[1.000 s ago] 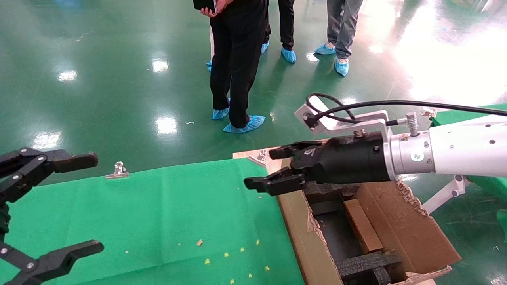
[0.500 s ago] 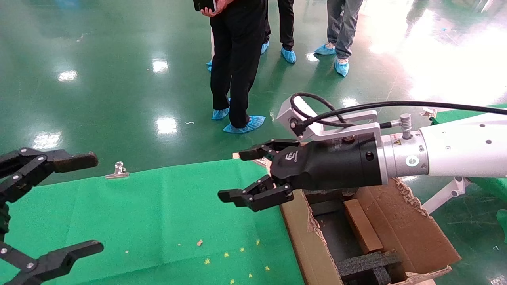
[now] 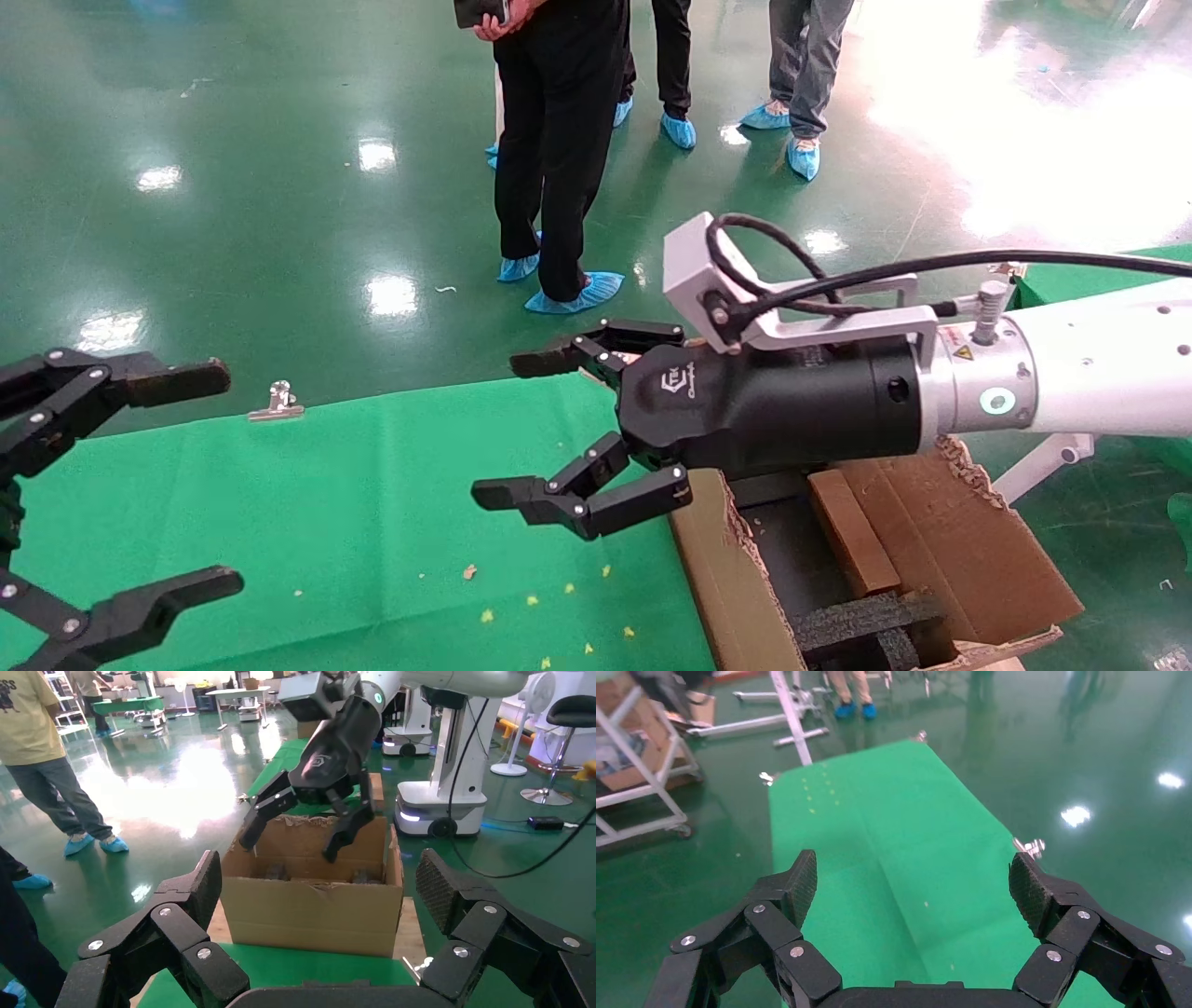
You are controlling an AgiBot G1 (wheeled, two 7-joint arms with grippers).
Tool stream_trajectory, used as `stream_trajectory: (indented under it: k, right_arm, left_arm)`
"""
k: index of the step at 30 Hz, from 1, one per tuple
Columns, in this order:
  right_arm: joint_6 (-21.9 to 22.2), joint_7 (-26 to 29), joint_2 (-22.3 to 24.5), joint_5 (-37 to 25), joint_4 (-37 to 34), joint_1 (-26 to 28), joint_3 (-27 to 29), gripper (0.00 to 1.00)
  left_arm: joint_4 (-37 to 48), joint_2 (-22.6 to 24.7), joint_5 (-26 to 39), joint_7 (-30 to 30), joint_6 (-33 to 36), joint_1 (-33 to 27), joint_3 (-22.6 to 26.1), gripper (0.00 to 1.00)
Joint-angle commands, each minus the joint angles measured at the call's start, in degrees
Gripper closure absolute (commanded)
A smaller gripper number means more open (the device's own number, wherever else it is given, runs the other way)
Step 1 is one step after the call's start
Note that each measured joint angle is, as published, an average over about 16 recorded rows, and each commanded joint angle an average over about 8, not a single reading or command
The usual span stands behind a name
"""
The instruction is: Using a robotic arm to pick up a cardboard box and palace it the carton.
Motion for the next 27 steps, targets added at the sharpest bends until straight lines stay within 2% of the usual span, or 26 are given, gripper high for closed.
stream_trajectory:
  k: [1, 17, 22, 27]
  right_arm:
    - [-1.5, -1.2, -0.4, 0.2, -0.2, -1.9, 3.0, 0.00]
    - [-13.5, -10.8, -3.7, 2.2, -1.4, -16.7, 27.0, 0.00]
    - [-16.1, -12.7, -4.4, 2.6, -1.6, -19.9, 32.2, 0.00]
    - [-17.0, -13.2, -4.6, 2.8, -1.7, -21.1, 34.2, 0.00]
  left_arm:
    - [0.0, 0.0, 0.0, 0.0, 0.0, 0.0, 0.0, 0.00]
    - [0.0, 0.0, 0.0, 0.0, 0.0, 0.0, 0.0, 0.00]
    - [0.0, 0.0, 0.0, 0.0, 0.0, 0.0, 0.0, 0.00]
    - [0.0, 0.0, 0.0, 0.0, 0.0, 0.0, 0.0, 0.00]
